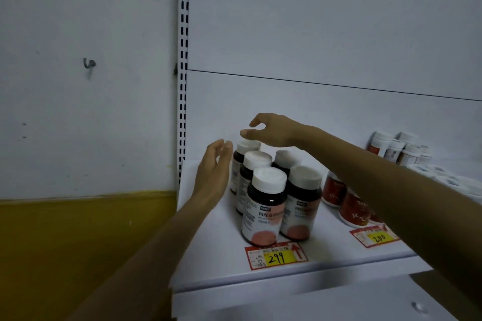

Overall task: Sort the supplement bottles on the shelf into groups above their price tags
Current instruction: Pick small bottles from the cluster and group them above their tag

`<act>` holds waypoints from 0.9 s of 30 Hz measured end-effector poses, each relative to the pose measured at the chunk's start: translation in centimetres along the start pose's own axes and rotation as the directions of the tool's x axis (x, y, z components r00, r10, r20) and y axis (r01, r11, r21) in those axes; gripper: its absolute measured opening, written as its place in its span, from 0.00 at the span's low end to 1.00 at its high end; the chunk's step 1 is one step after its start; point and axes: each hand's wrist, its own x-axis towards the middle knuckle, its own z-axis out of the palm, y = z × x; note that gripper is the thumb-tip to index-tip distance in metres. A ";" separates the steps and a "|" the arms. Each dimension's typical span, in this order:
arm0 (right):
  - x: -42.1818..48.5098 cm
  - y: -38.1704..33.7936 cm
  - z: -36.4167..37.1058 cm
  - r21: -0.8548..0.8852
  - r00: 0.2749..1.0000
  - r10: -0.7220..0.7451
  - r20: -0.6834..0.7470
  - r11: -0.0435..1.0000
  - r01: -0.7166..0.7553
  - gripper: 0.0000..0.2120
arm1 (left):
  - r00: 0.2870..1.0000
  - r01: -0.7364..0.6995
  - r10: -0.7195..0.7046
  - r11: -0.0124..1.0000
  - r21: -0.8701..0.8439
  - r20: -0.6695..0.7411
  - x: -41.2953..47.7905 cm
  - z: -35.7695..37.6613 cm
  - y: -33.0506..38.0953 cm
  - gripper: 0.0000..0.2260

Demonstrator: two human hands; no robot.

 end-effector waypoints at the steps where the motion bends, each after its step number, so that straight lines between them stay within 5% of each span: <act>1: -0.3 0.3 -0.4 -0.019 1.000 -0.017 -0.009 1.000 0.017 0.28 | 0.999 -0.039 0.039 0.998 0.056 -0.011 0.2 0.1 1.0 0.21; 6: -3.7 3.5 -3.4 -0.008 0.993 -0.075 -0.093 0.997 0.074 0.26 | 0.958 -0.284 0.277 0.901 0.327 0.068 -0.3 2.7 7.3 0.23; 11: -9.5 9.8 -7.5 -0.014 0.983 -0.052 -0.176 0.999 0.051 0.26 | 0.915 -0.399 0.367 0.777 0.487 0.165 -2.5 9.4 12.7 0.24; 16: -15.4 17.0 -10.3 -0.037 0.968 -0.026 -0.249 0.999 0.017 0.24 | 0.883 -0.470 0.348 0.658 0.589 0.315 -6.3 17.3 14.5 0.26; 27: -21.0 31.2 -14.1 -0.002 0.951 0.118 -0.287 0.992 -0.124 0.20 | 0.863 -0.491 0.271 0.645 0.585 0.425 -9.4 31.4 15.2 0.25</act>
